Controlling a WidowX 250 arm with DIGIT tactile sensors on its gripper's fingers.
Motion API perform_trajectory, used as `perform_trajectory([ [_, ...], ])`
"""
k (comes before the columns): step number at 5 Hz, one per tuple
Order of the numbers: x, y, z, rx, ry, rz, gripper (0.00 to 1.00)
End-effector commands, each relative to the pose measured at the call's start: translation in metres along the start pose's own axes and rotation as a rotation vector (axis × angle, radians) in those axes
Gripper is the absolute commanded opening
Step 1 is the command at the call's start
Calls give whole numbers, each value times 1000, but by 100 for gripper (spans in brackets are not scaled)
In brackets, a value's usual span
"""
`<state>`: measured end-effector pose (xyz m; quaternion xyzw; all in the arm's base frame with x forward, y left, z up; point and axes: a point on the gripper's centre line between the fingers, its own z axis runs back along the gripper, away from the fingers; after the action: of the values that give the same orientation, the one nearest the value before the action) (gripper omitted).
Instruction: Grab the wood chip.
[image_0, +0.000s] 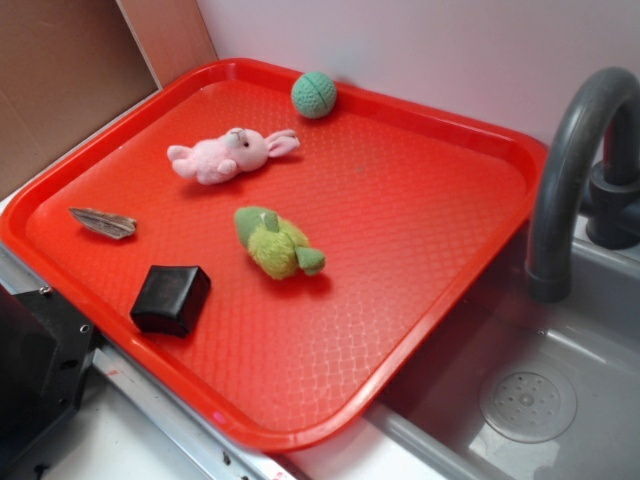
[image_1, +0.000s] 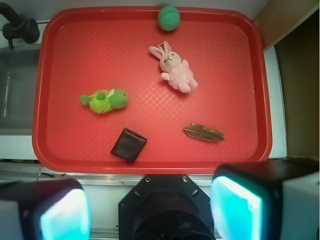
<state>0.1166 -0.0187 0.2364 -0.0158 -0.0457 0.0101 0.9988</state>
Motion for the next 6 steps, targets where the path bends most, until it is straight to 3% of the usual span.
perform_trajectory([
  [1, 0, 0, 0, 0, 0, 0, 100],
  [3, 8, 19, -12, -147, 13, -397, 100],
  [4, 18, 26, -28, -96, 62, -565, 100],
  [5, 23, 26, -45, -67, 38, -788, 100],
  [6, 25, 33, -65, 6, 81, -918, 100],
])
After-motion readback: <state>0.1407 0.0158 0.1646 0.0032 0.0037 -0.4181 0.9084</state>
